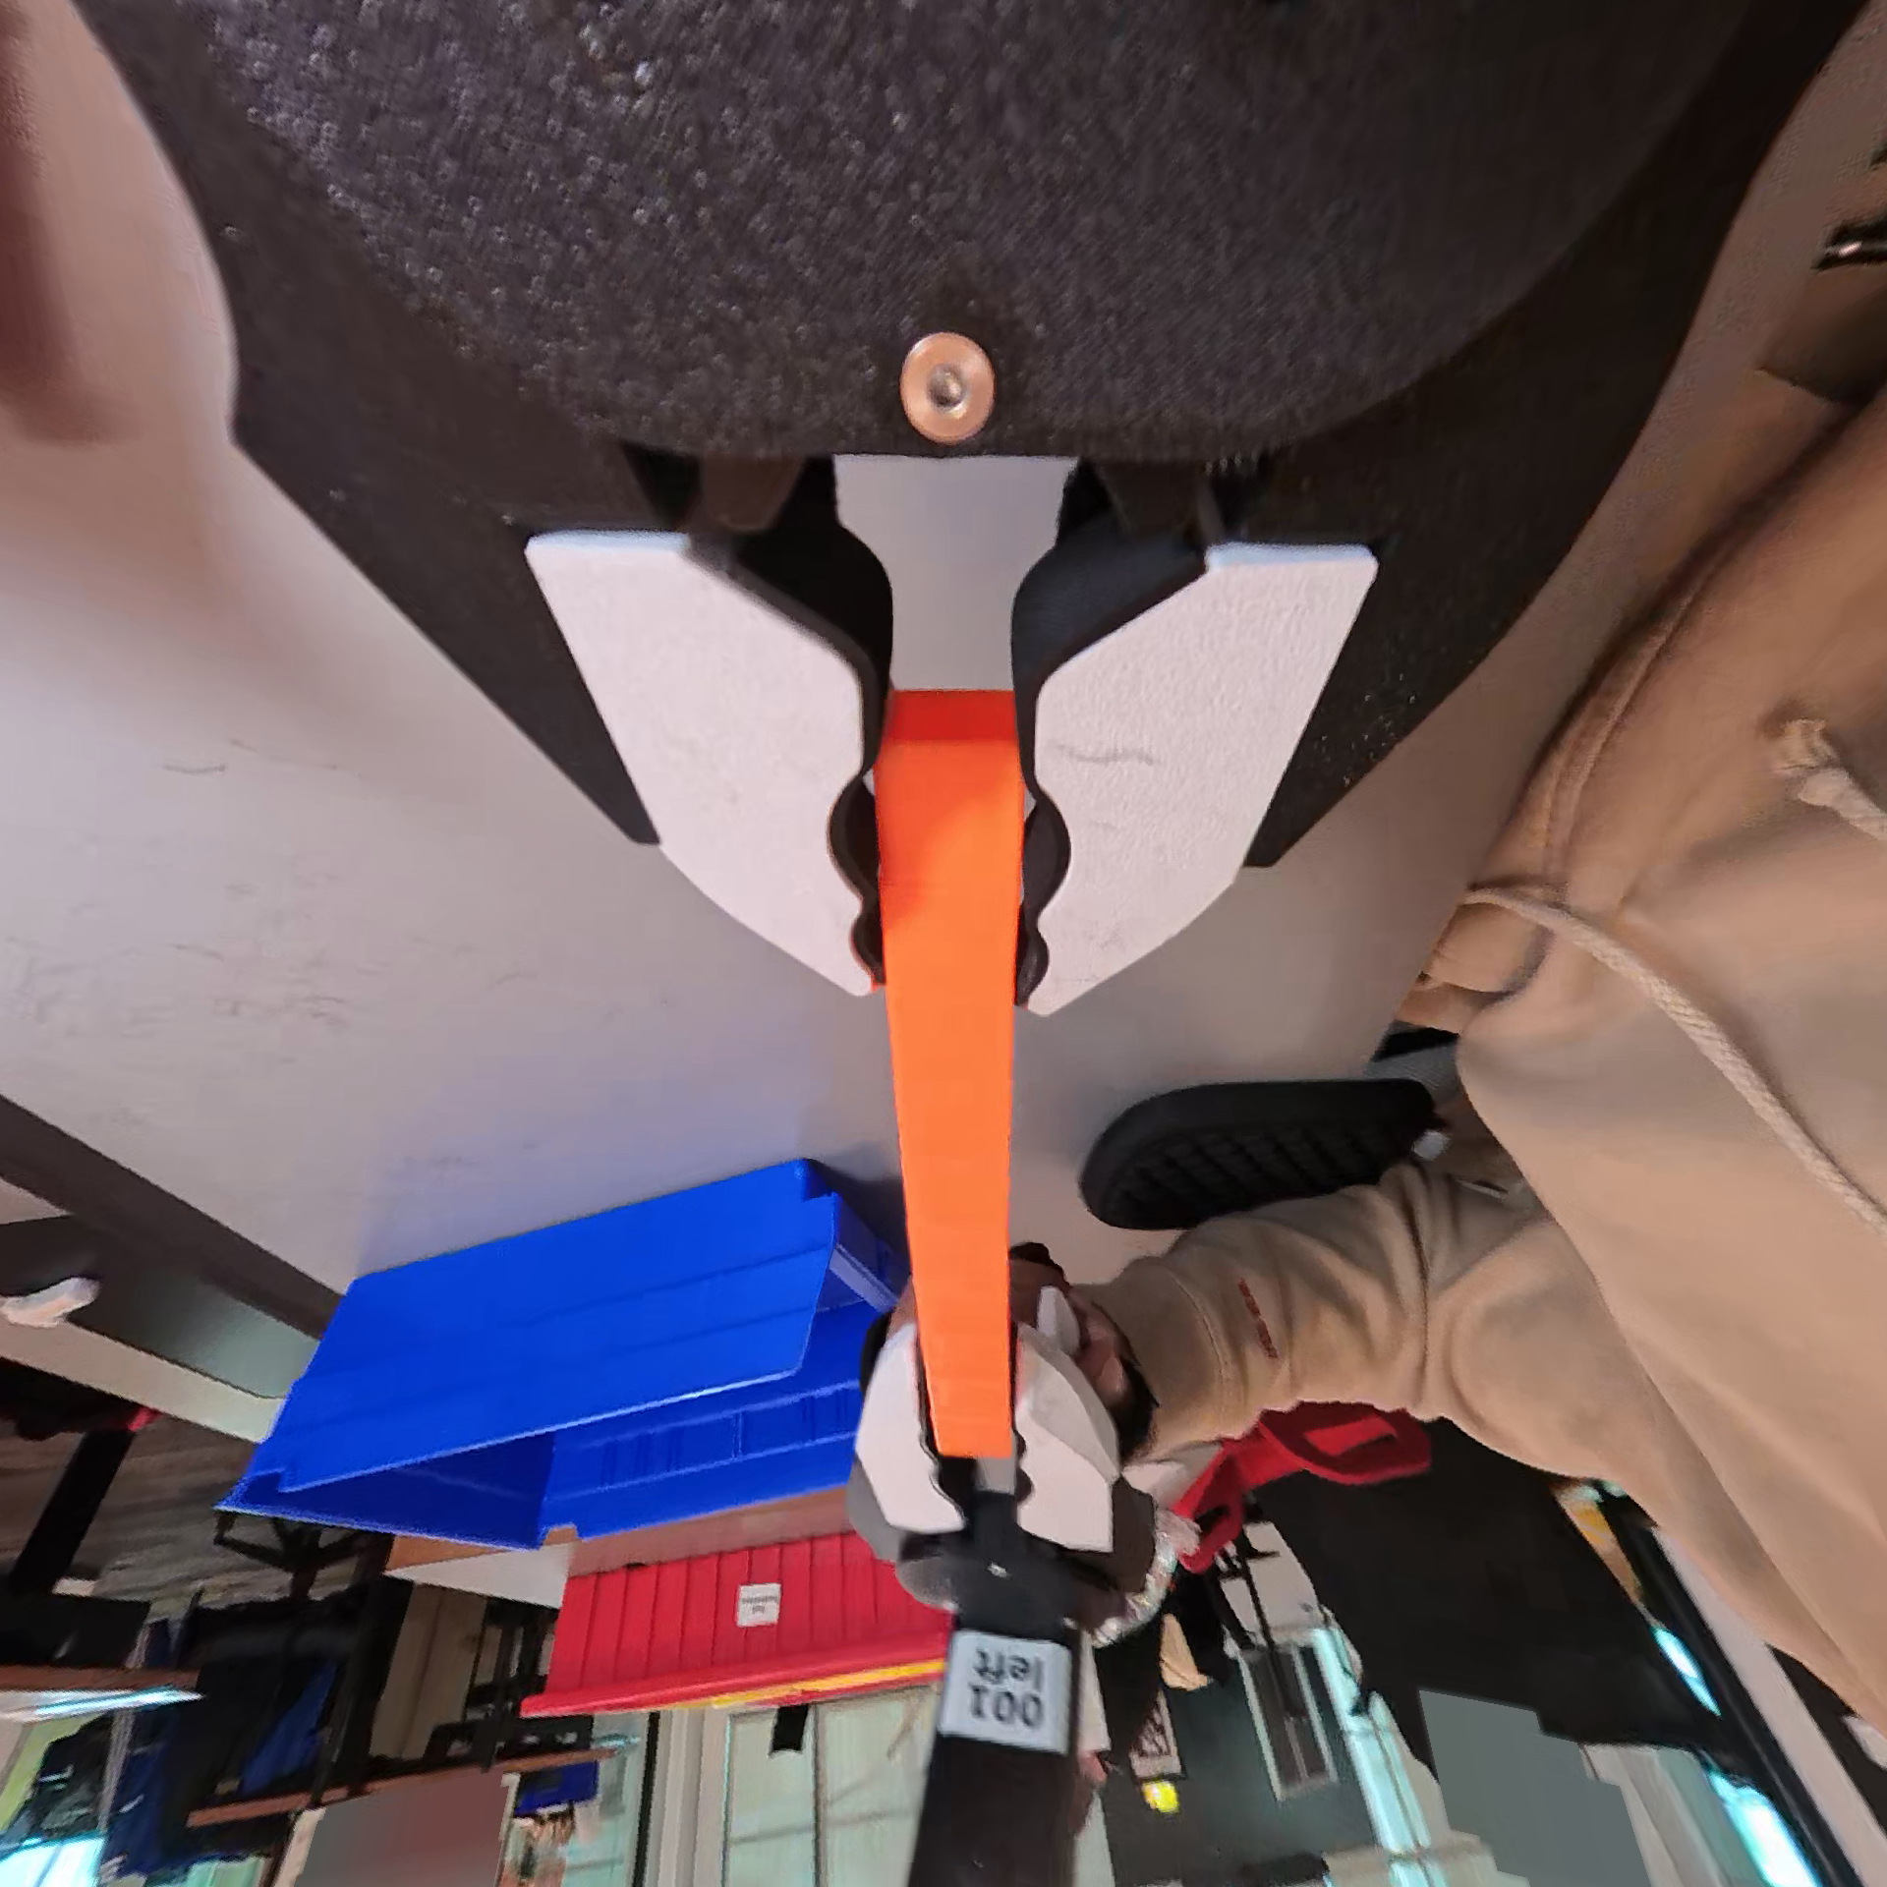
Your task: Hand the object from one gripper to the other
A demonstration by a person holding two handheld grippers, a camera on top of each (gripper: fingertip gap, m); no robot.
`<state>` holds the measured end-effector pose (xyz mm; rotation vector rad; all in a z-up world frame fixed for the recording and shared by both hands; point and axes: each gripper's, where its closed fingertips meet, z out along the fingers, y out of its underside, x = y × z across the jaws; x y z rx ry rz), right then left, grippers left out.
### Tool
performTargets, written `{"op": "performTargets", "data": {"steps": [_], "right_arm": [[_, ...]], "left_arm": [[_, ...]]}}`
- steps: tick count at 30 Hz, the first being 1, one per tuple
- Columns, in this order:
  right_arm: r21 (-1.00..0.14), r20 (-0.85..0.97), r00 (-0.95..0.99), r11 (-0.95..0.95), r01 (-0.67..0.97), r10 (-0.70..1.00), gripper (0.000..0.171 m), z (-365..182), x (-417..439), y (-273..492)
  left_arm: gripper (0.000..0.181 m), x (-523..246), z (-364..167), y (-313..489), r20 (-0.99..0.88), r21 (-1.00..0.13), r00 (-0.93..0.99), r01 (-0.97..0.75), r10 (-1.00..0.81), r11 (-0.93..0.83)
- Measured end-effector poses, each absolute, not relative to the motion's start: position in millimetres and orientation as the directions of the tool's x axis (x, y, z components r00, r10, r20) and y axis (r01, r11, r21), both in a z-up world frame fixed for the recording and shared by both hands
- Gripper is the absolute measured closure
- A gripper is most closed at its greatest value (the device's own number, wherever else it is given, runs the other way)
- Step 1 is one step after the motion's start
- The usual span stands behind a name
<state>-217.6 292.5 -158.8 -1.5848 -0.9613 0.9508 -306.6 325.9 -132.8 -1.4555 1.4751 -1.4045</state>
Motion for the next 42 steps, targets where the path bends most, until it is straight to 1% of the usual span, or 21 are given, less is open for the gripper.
{"op": "performTargets", "data": {"steps": [1, 3, 4, 6, 11, 14, 16, 17, 18, 19, 20, 22, 23, 25, 26, 27, 28, 30, 32, 36, 42], "right_arm": [[-0.975, -0.099, 0.383, -0.166, 0.147, 0.919, 0.148, -161, -218, 296], [-0.954, -0.010, 0.436, -0.139, 0.266, 0.900, 0.141, -169, -213, 305], [-0.941, 0.049, 0.454, -0.112, 0.321, 0.890, 0.133, -170, -209, 306], [-0.917, 0.106, 0.468, -0.096, 0.387, 0.878, 0.125, -166, -202, 305], [-0.842, 0.267, 0.379, 0.023, 0.539, 0.886, 0.123, -153, -234, 301], [-0.827, 0.294, 0.308, 0.080, 0.556, 0.905, 0.140, -138, -259, 305], [-0.860, 0.291, 0.297, 0.113, 0.498, 0.910, 0.159, -120, -272, 314], [-0.900, 0.272, 0.317, 0.123, 0.418, 0.909, 0.160, -103, -278, 320], [-0.937, 0.237, 0.348, 0.120, 0.328, 0.907, 0.151, -85, -281, 327], [-0.954, 0.207, 0.359, 0.107, 0.279, 0.910, 0.135, -73, -281, 332], [-0.957, 0.194, 0.363, 0.094, 0.275, 0.911, 0.122, -68, -281, 335], [-0.945, 0.210, 0.367, 0.092, 0.313, 0.906, 0.114, -69, -279, 338], [-0.942, 0.221, 0.374, 0.097, 0.321, 0.901, 0.117, -72, -279, 339], [-0.945, 0.203, 0.354, 0.088, 0.315, 0.913, 0.146, -81, -282, 336], [-0.952, 0.176, 0.352, 0.067, 0.300, 0.919, 0.147, -82, -283, 336], [-0.959, 0.150, 0.346, 0.051, 0.278, 0.926, 0.148, -80, -280, 336], [-0.971, 0.131, 0.351, 0.047, 0.236, 0.927, 0.149, -72, -274, 337], [-0.991, 0.079, 0.384, 0.033, 0.126, 0.920, 0.149, -47, -255, 341], [-0.999, 0.046, 0.432, 0.034, 0.036, 0.901, 0.149, -25, -232, 346], [-0.999, 0.015, 0.452, 0.032, -0.030, 0.892, 0.149, -12, -209, 345], [-0.993, -0.042, 0.391, 0.004, -0.116, 0.919, 0.149, -4, -208, 338]], "left_arm": [[0.158, -306, -131, 327, 0.233, -0.943, -0.191, -0.285, -0.954, -0.173], [0.158, -306, -128, 326, 0.214, -0.944, -0.188, -0.291, -0.959, -0.154], [0.158, -307, -127, 324, 0.197, -0.944, -0.189, -0.302, -0.962, -0.134], [0.158, -308, -122, 320, 0.177, -0.942, -0.192, -0.319, -0.965, -0.109], [0.158, -293, -103, 309, 0.110, -0.914, -0.238, -0.406, -0.965, -0.004], [0.159, -275, -68, 306, 0.024, -0.922, -0.250, -0.380, -0.968, 0.075], [0.159, -262, -34, 308, -0.012, -0.951, -0.242, -0.297, -0.970, 0.086], [0.159, -257, -20, 310, -0.023, -0.961, -0.236, -0.261, -0.972, 0.086], [0.159, -252, -9, 314, -0.032, -0.968, -0.219, -0.236, -0.975, 0.085], [0.159, -249, -1, 317, -0.036, -0.972, -0.206, -0.218, -0.978, 0.082], [0.159, -247, 4, 319, -0.033, -0.976, -0.207, -0.205, -0.978, 0.076], [0.159, -245, 11, 320, -0.009, -0.983, -0.210, -0.178, -0.978, 0.048], [0.159, -244, 13, 319, -0.001, -0.985, -0.217, -0.166, -0.976, 0.038], [0.159, -241, 10, 318, 0.007, -0.989, -0.224, -0.148, -0.974, 0.027], [0.156, -240, 11, 320, 0.014, -0.994, -0.211, -0.113, -0.977, 0.010], [0.140, -240, 13, 325, 0.020, -0.998, -0.182, -0.059, -0.983, -0.009], [0.131, -242, 11, 330, 0.023, -0.999, -0.166, -0.026, -0.986, -0.019], [0.131, -245, -9, 329, 0.070, -0.997, -0.229, -0.051, -0.971, -0.060], [0.132, -242, -39, 325, 0.143, -0.985, -0.291, -0.131, -0.946, -0.109], [0.139, -219, -84, 317, 0.151, -0.973, -0.297, -0.212, -0.943, -0.089], [0.144, -205, -97, 315, 0.176, -0.972, -0.284, -0.204, -0.943, -0.120]]}}
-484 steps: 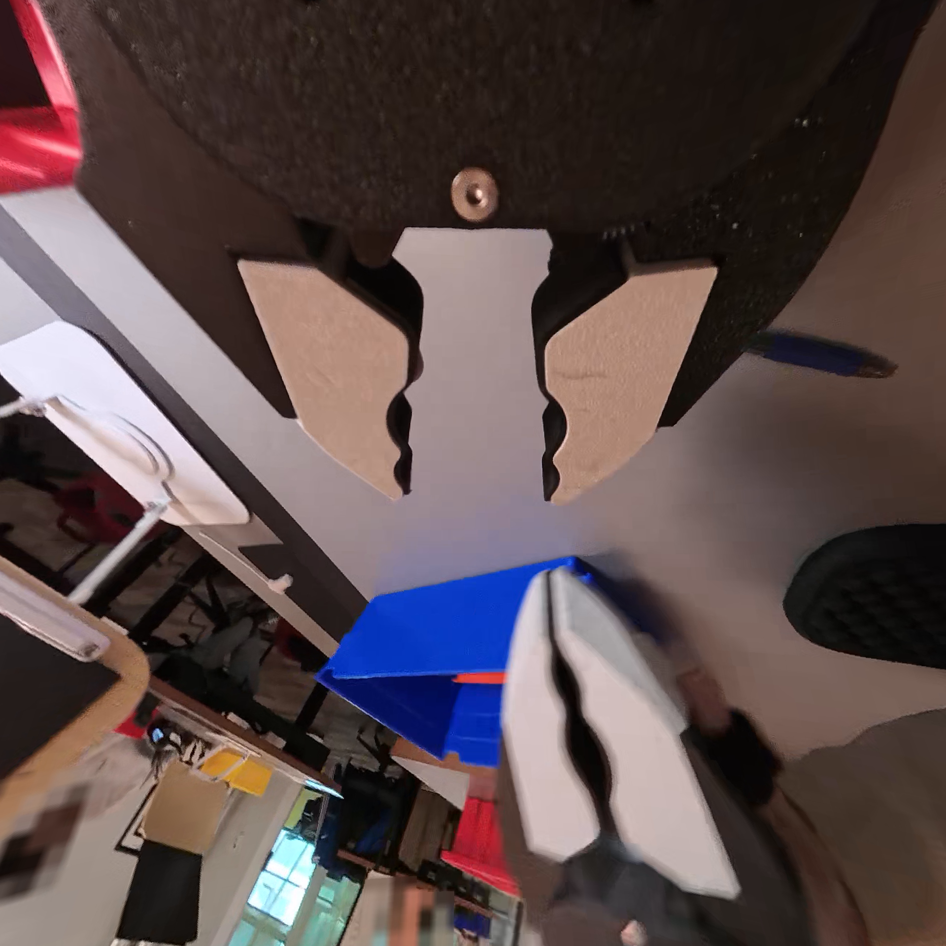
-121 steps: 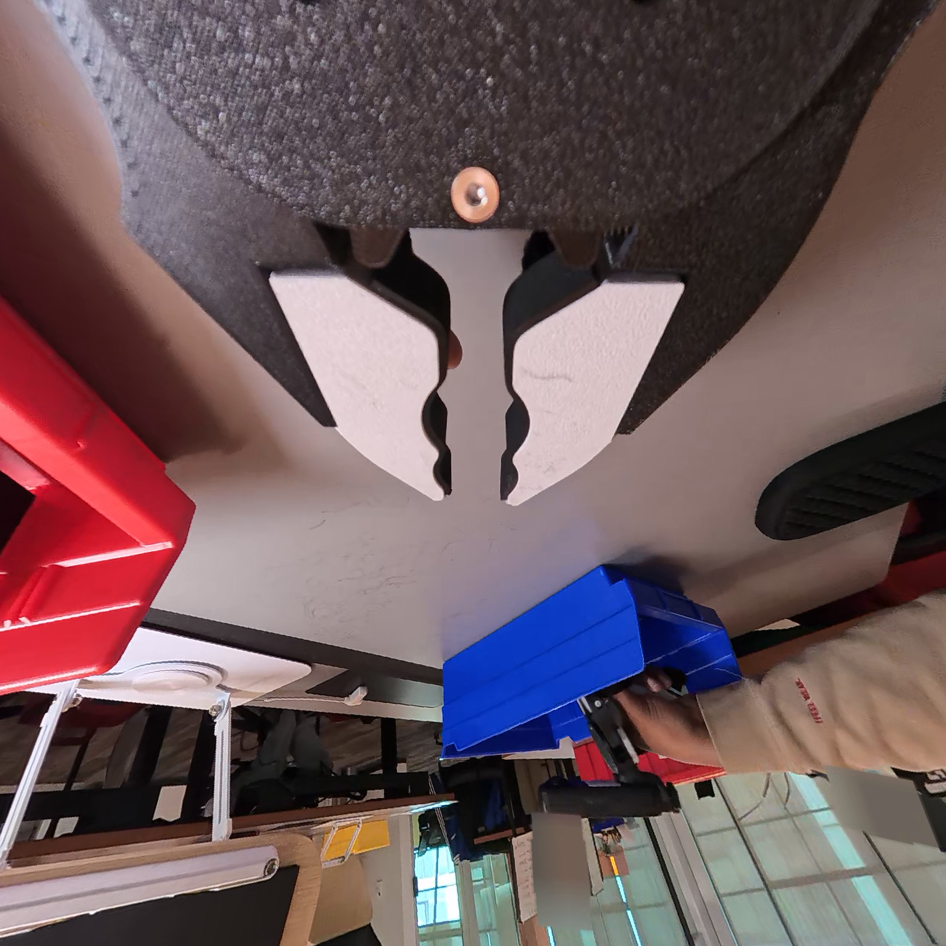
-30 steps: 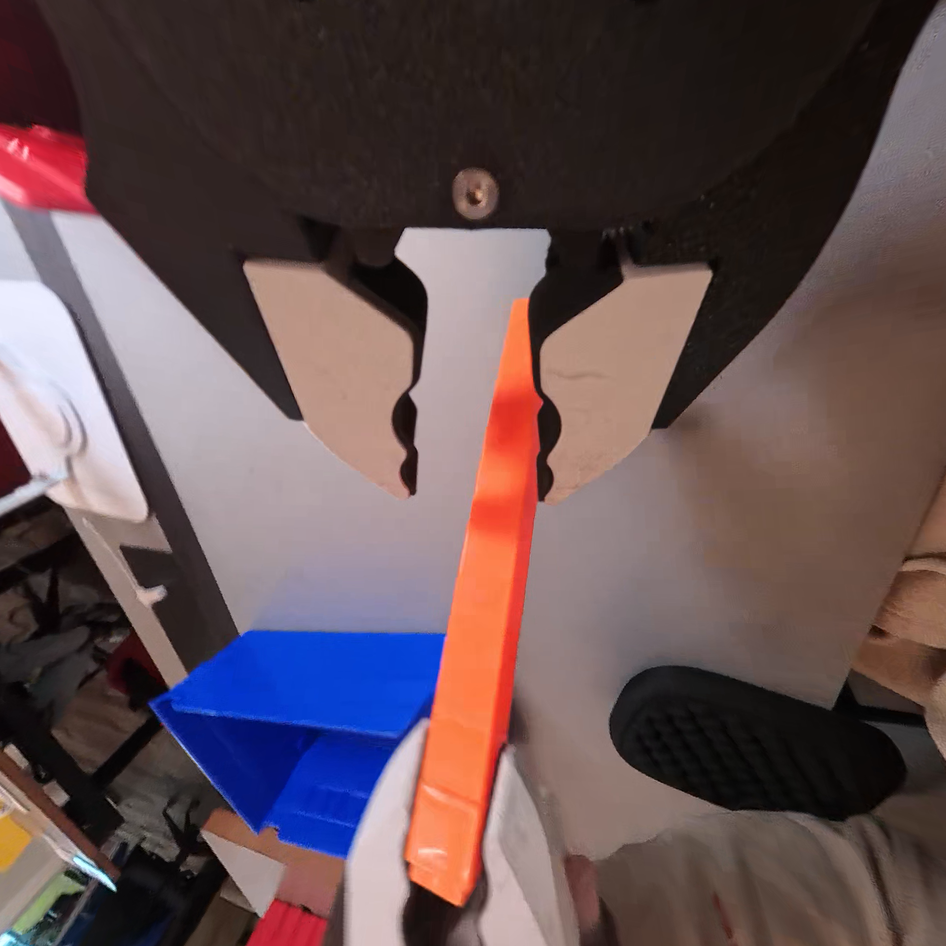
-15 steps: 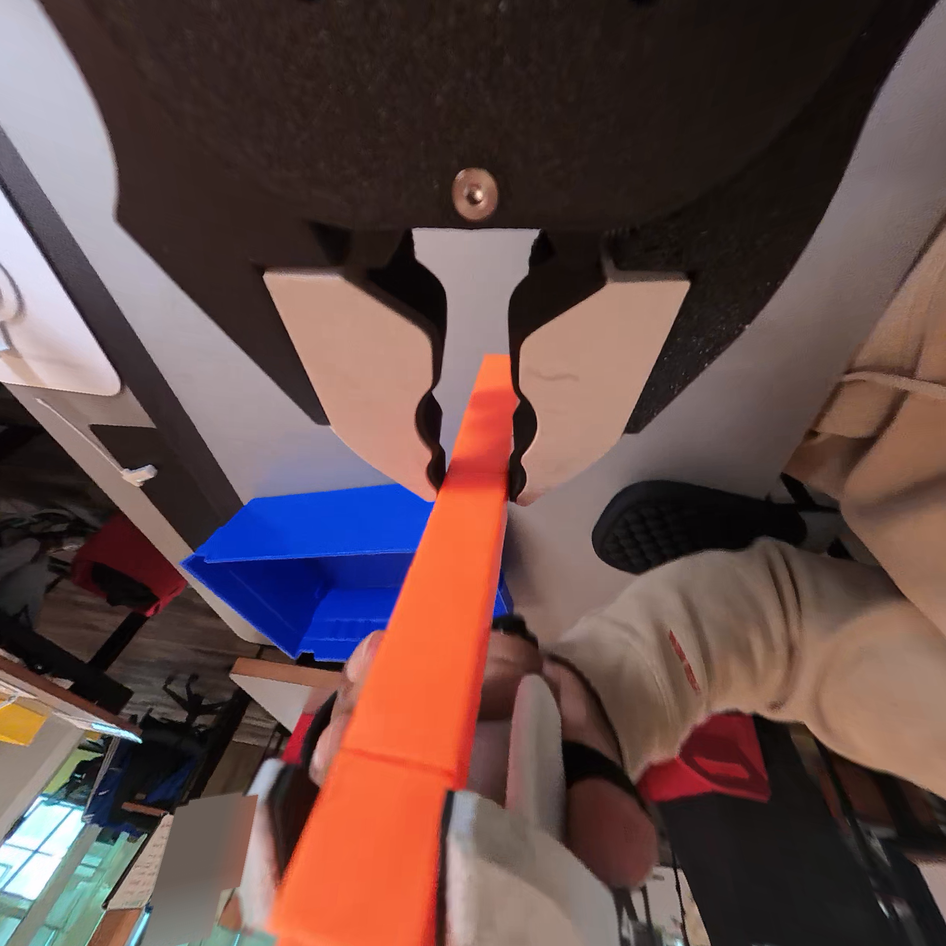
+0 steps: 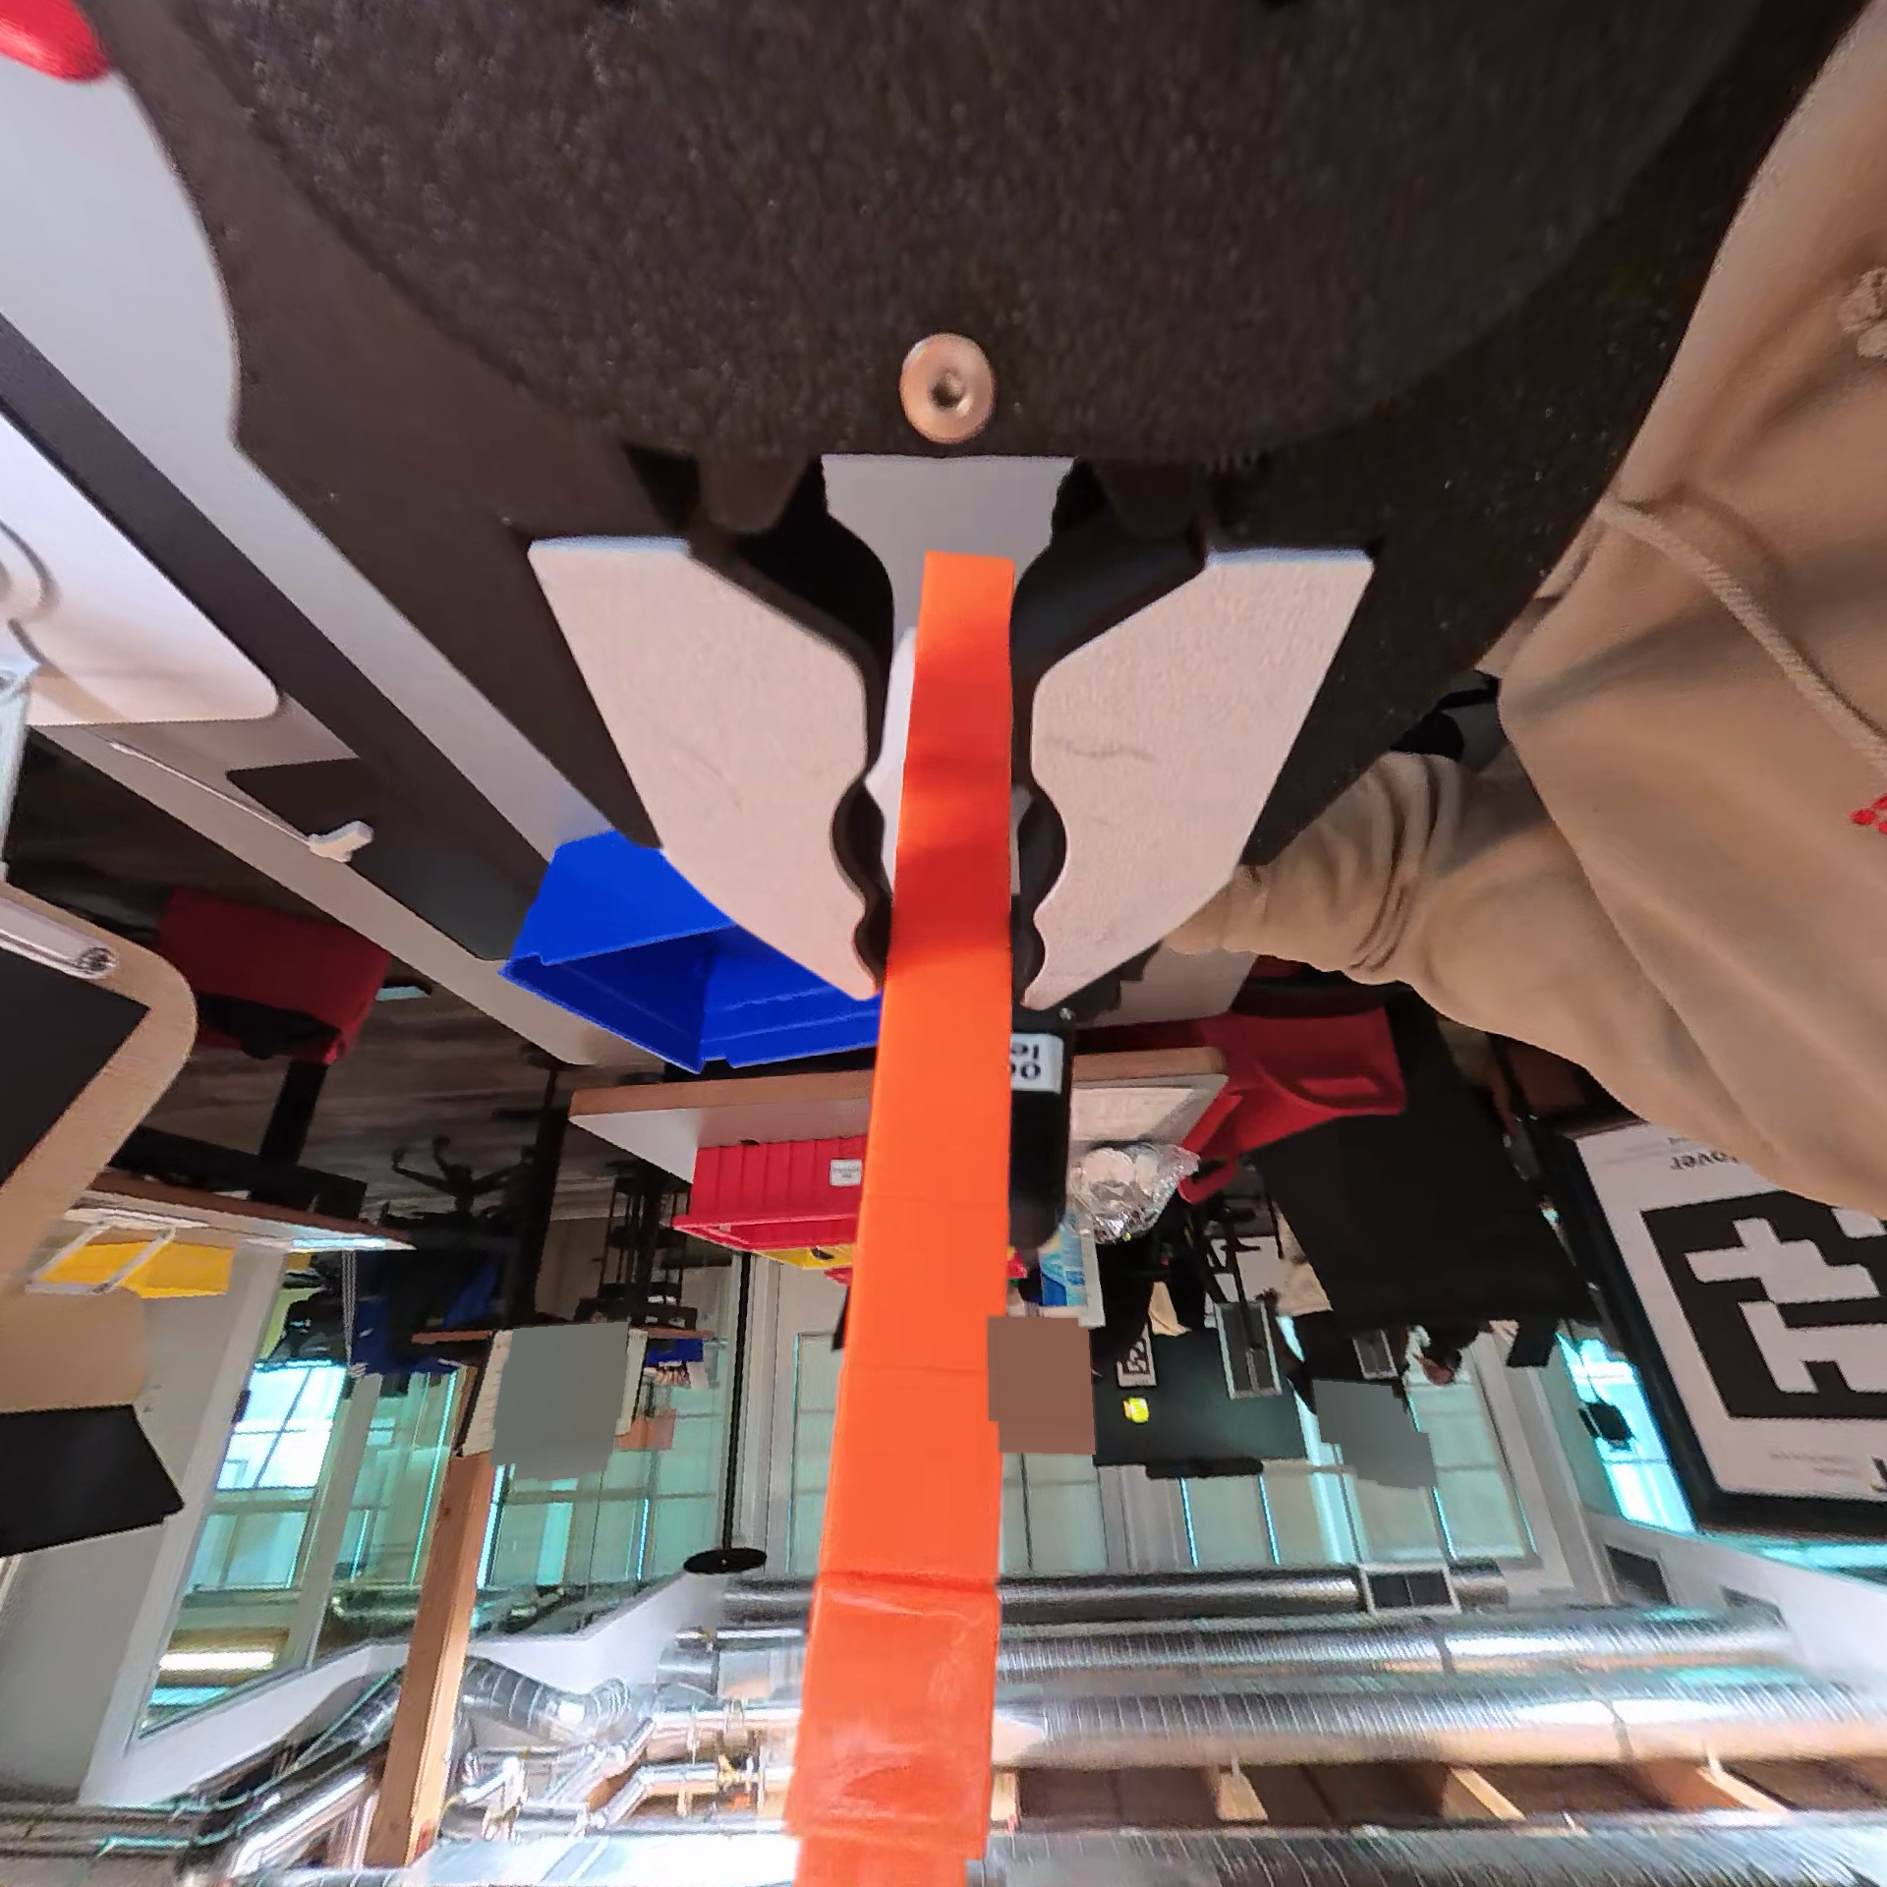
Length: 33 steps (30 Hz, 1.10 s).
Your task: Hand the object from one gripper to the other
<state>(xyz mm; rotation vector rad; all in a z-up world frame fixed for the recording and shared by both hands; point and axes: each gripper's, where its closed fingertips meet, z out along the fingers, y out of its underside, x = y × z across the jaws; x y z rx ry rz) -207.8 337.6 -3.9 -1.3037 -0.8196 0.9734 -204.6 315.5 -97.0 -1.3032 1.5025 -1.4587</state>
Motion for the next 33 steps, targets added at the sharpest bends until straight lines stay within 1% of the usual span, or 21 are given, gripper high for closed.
{"op": "performTargets", "data": {"steps": [3, 4, 7, 8, 9, 10, 11, 12, 14, 16, 18, 19, 20, 21, 25, 26, 28, 33], "right_arm": [[-0.989, -0.069, 0.343, -0.018, -0.148, 0.937, 0.149, -1, -215, 333], [-0.987, -0.073, 0.336, -0.020, -0.157, 0.939, 0.149, -1, -217, 333], [-0.979, -0.087, 0.346, -0.017, -0.201, 0.934, 0.149, 4, -220, 334], [-0.975, -0.089, 0.381, -0.002, -0.221, 0.920, 0.146, 7, -217, 338], [-0.977, -0.079, 0.410, 0.012, -0.215, 0.909, 0.132, 6, -215, 342], [-0.986, -0.067, 0.422, 0.005, -0.166, 0.904, 0.123, -3, -216, 344], [-0.995, -0.050, 0.424, -0.007, -0.102, 0.904, 0.120, -15, -219, 346], [-0.997, -0.039, 0.416, -0.010, -0.071, 0.909, 0.121, -24, -222, 346], [-0.998, -0.055, 0.381, -0.040, -0.046, 0.923, 0.131, -37, -234, 346], [-0.999, -0.046, 0.361, -0.044, -0.013, 0.932, 0.149, -46, -243, 346], [-0.998, -0.067, 0.355, -0.064, -0.020, 0.933, 0.149, -46, -244, 347], [-0.998, -0.064, 0.352, -0.063, -0.013, 0.934, 0.149, -45, -244, 346], [-0.998, -0.054, 0.348, -0.054, -0.012, 0.936, 0.149, -44, -243, 344], [-0.999, -0.053, 0.346, -0.052, -0.010, 0.937, 0.149, -43, -242, 343], [-0.998, -0.037, 0.357, -0.055, 0.039, 0.933, 0.149, -50, -241, 344], [-0.997, -0.039, 0.352, -0.060, 0.048, 0.935, 0.149, -54, -244, 344], [-0.996, -0.042, 0.339, -0.066, 0.060, 0.940, 0.149, -60, -251, 345], [-0.996, -0.013, 0.365, -0.042, 0.072, 0.931, 0.148, -62, -254, 347]], "left_arm": [[0.149, -202, -95, 312, 0.192, -0.973, -0.298, -0.179, -0.935, -0.143], [0.157, -201, -94, 311, 0.191, -0.975, -0.298, -0.169, -0.935, -0.146], [0.158, -199, -89, 311, 0.186, -0.980, -0.284, -0.122, -0.941, -0.157], [0.158, -201, -84, 314, 0.199, -0.979, -0.280, -0.101, -0.939, -0.177], [0.158, -203, -78, 317, 0.205, -0.979, -0.276, -0.074, -0.939, -0.192], [0.158, -206, -73, 321, 0.207, -0.978, -0.269, -0.053, -0.941, -0.200], [0.158, -209, -70, 324, 0.208, -0.978, -0.264, -0.050, -0.942, -0.202], [0.158, -211, -68, 327, 0.205, -0.979, -0.257, -0.049, -0.945, -0.199], [0.159, -214, -65, 329, 0.199, -0.980, -0.250, -0.035, -0.948, -0.197], [0.159, -215, -63, 332, 0.197, -0.980, -0.239, -0.027, -0.951, -0.197], [0.159, -216, -63, 332, 0.177, -0.984, -0.232, -0.018, -0.957, -0.177], [0.155, -217, -62, 331, 0.165, -0.986, -0.241, -0.014, -0.956, -0.167], [0.143, -219, -60, 331, 0.160, -0.987, -0.253, -0.018, -0.954, -0.161], [0.138, -223, -56, 334, 0.159, -0.987, -0.256, -0.011, -0.953, -0.162], [0.144, -238, -34, 342, 0.163, -0.981, -0.263, 0.056, -0.951, -0.184], [0.145, -238, -34, 340, 0.153, -0.984, -0.261, 0.049, -0.953, -0.172], [0.159, -236, -38, 337, 0.140, -0.989, -0.257, 0.013, -0.956, -0.148], [0.160, -236, -44, 340, 0.147, -0.989, -0.236, -0.048, -0.961, -0.140]]}}
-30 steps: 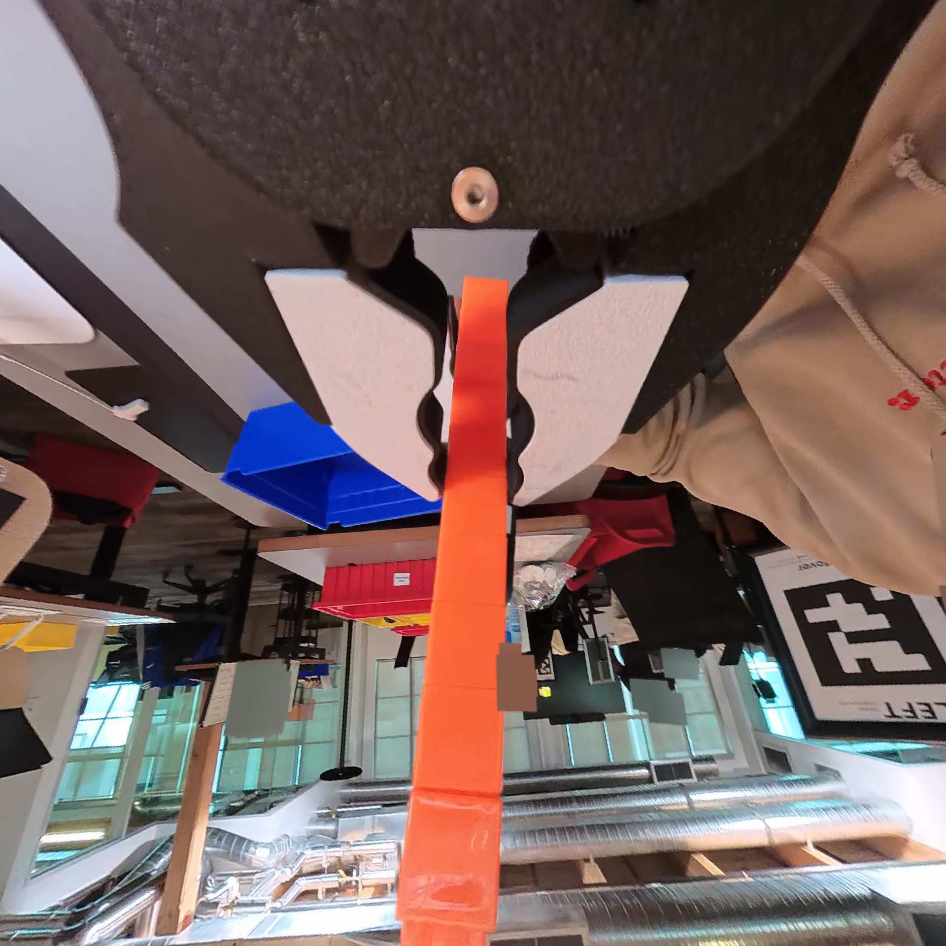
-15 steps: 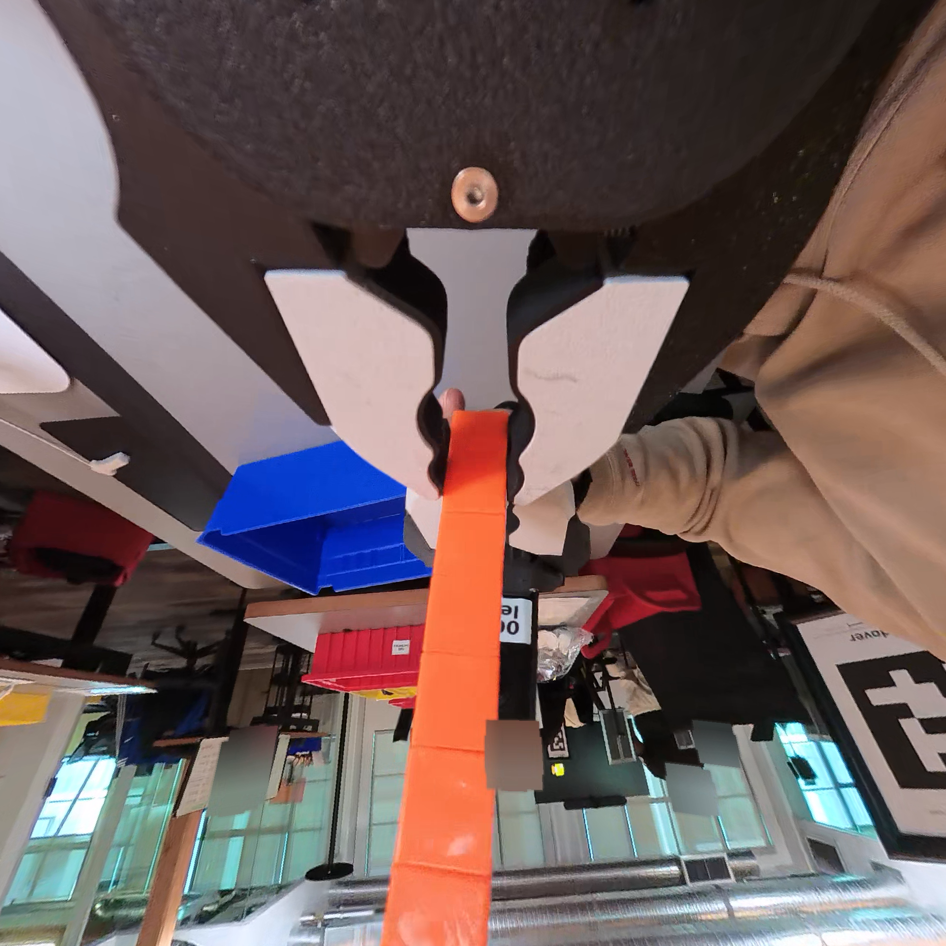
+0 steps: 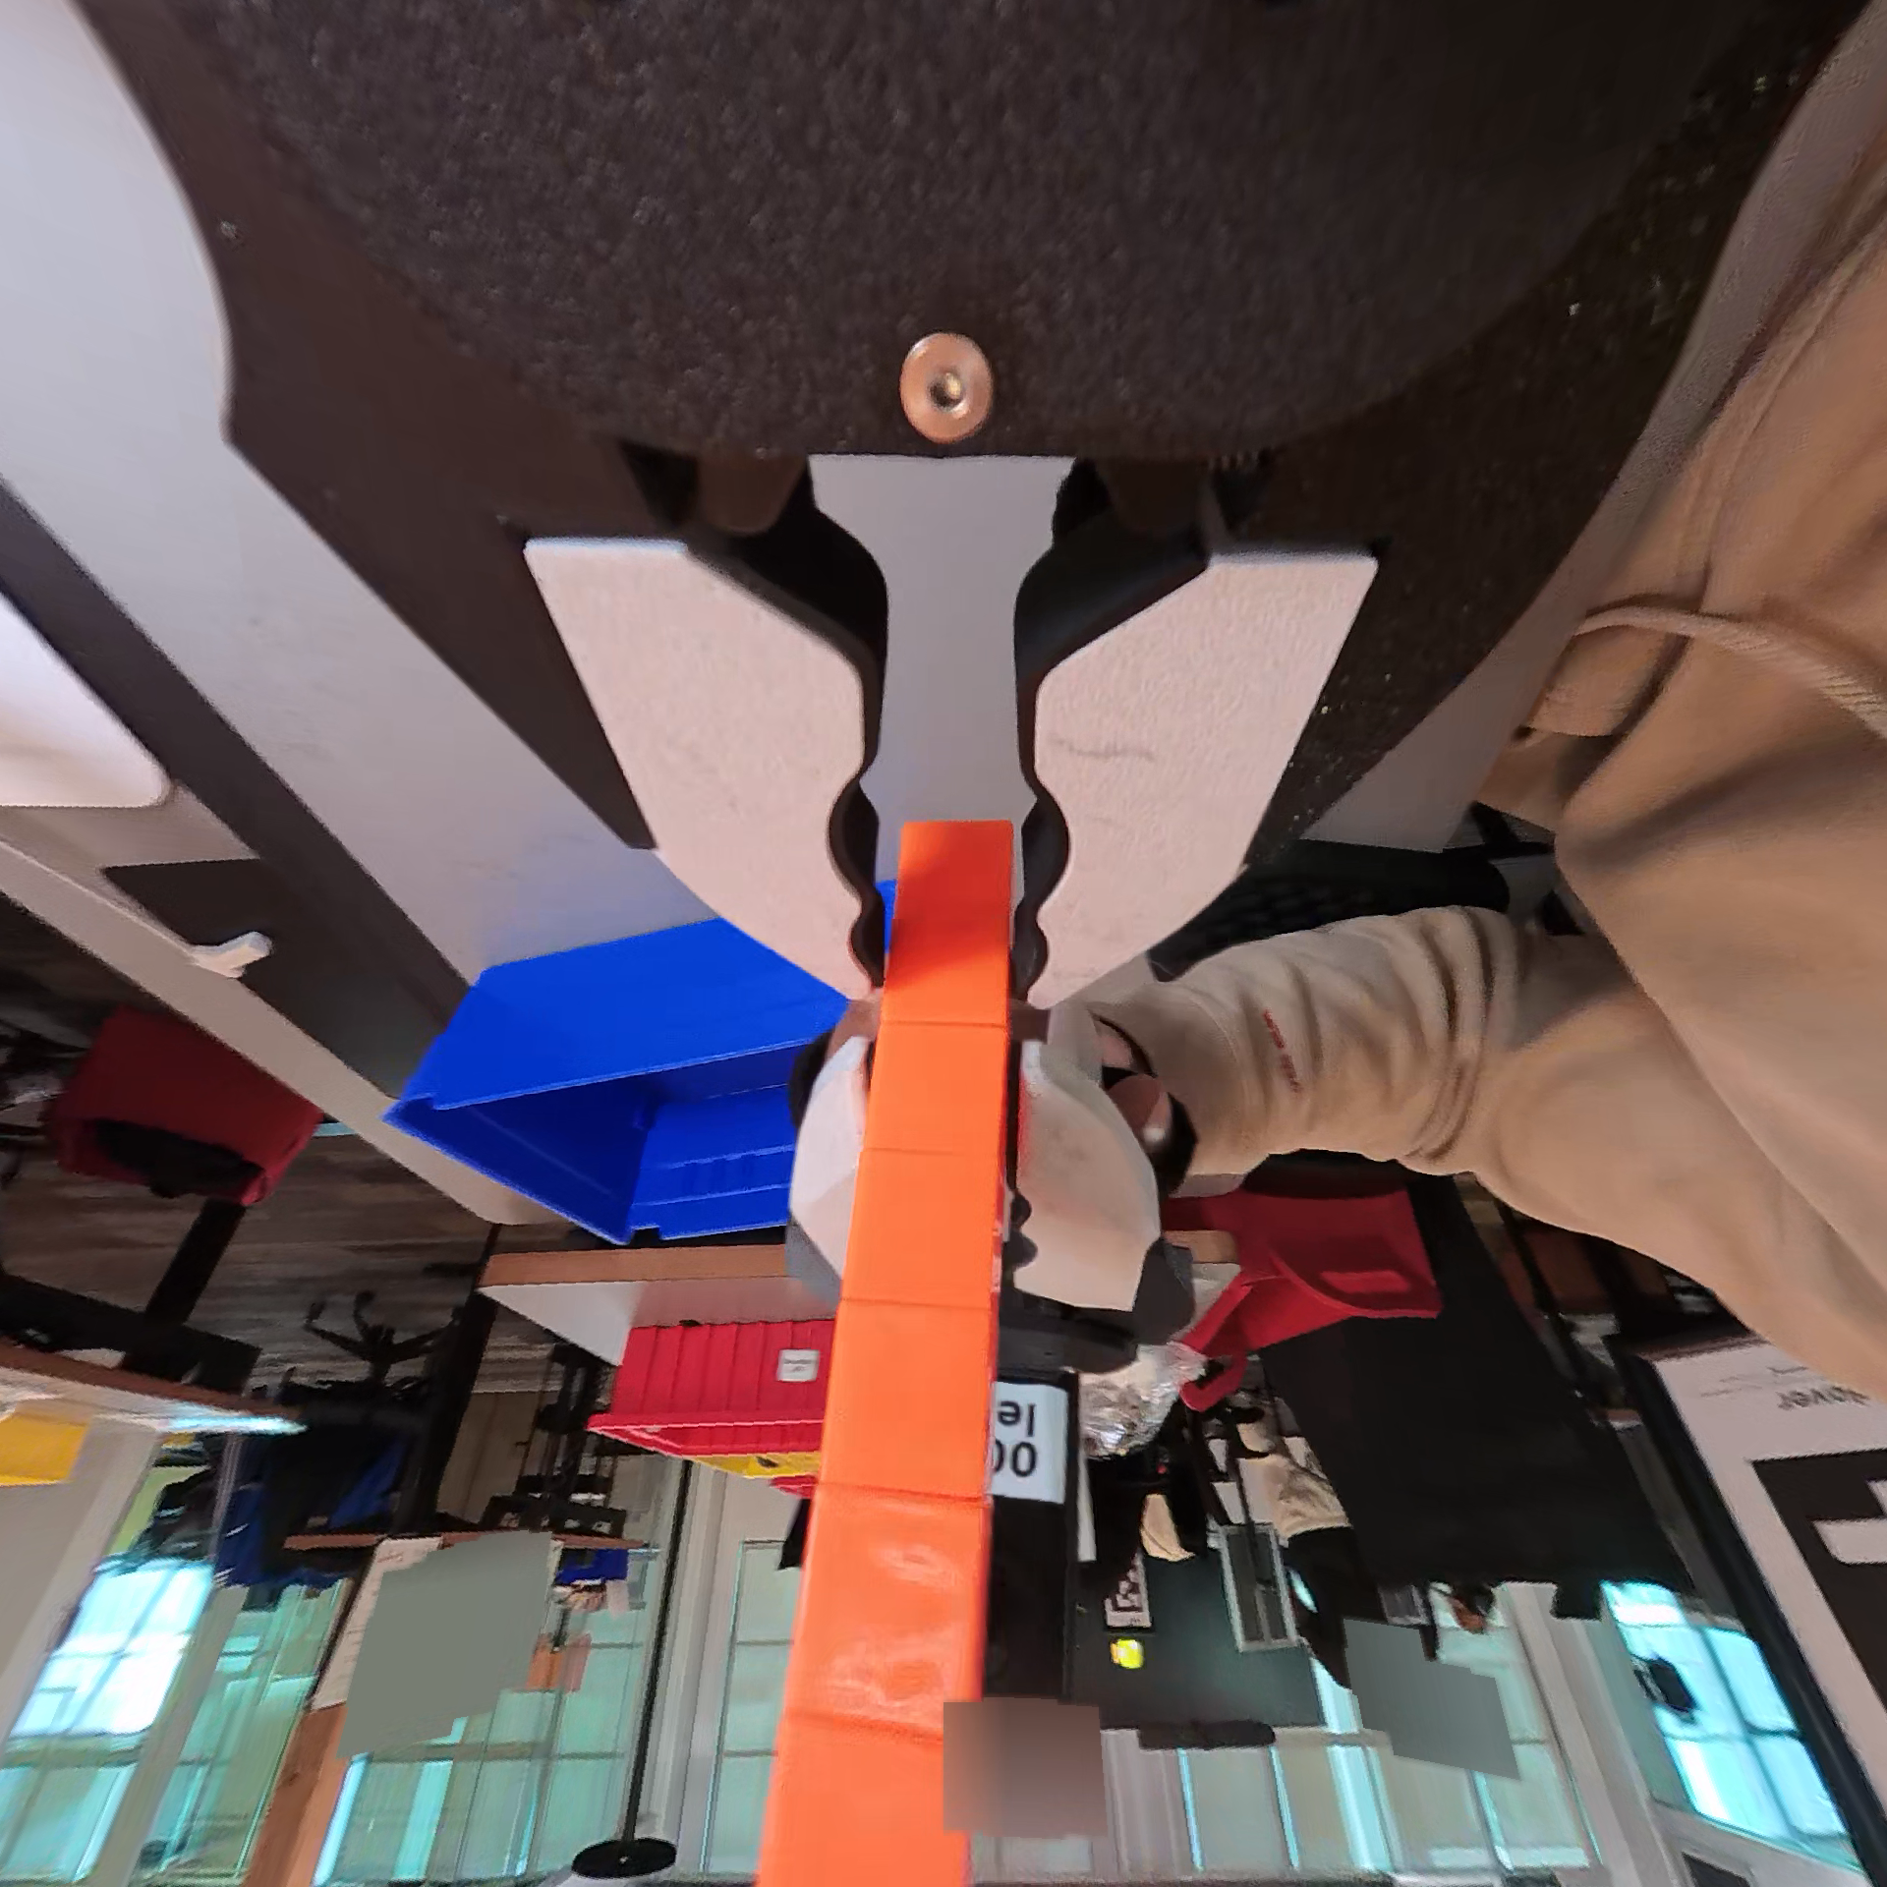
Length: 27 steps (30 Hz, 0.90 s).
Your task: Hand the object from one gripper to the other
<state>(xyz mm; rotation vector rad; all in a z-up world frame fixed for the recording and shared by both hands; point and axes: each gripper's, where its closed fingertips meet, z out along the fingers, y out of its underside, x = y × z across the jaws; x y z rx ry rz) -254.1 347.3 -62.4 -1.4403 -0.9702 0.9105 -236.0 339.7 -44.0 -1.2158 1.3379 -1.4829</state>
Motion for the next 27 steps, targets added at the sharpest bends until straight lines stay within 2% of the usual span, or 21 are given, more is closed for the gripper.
{"op": "performTargets", "data": {"steps": [3, 7, 10, 12, 14, 15, 18, 21, 24, 25, 27], "right_arm": [[-0.999, 0.007, 0.410, -0.010, 0.040, 0.912, 0.132, -49, -239, 351], [-1.000, -0.011, 0.413, -0.009, -0.006, 0.911, 0.134, -37, -232, 348], [-0.998, -0.055, 0.355, -0.047, -0.032, 0.933, 0.150, -42, -242, 343], [-0.997, -0.072, 0.335, -0.059, -0.051, 0.939, 0.150, -42, -244, 343], [-0.997, -0.077, 0.323, -0.065, -0.049, 0.943, 0.150, -43, -243, 341], [-0.997, -0.073, 0.331, -0.064, -0.038, 0.941, 0.150, -45, -242, 343], [-0.998, -0.064, 0.337, -0.068, -0.002, 0.939, 0.150, -54, -245, 345], [-0.997, -0.063, 0.319, -0.073, 0.018, 0.946, 0.150, -62, -257, 344], [-0.997, -0.065, 0.324, -0.076, 0.021, 0.944, 0.150, -64, -259, 344], [-0.997, -0.063, 0.325, -0.075, 0.024, 0.944, 0.149, -63, -257, 344], [-0.998, -0.050, 0.340, -0.056, 0.008, 0.939, 0.132, -55, -249, 344]], "left_arm": [[0.159, -238, -51, 343, 0.145, -0.988, -0.230, -0.094, -0.962, -0.127], [0.159, -232, -61, 335, 0.143, -0.985, -0.252, -0.133, -0.957, -0.112], [0.159, -226, -66, 331, 0.142, -0.984, -0.254, -0.140, -0.957, -0.109], [0.159, -229, -65, 330, 0.139, -0.985, -0.270, -0.138, -0.953, -0.104], [0.144, -234, -58, 330, 0.135, -0.987, -0.291, -0.120, -0.947, -0.104], [0.144, -238, -50, 333, 0.133, -0.990, -0.286, -0.086, -0.949, -0.113], [0.144, -243, -39, 336, 0.123, -0.992, -0.269, -0.047, -0.955, -0.115], [0.159, -239, -44, 336, 0.120, -0.992, -0.250, -0.063, -0.961, -0.107], [0.159, -239, -47, 338, 0.141, -0.988, -0.245, -0.092, -0.959, -0.122], [0.159, -239, -49, 338, 0.154, -0.986, -0.248, -0.103, -0.956, -0.132], [0.159, -238, -56, 339, 0.154, -0.983, -0.245, -0.139, -0.957, -0.122]]}}
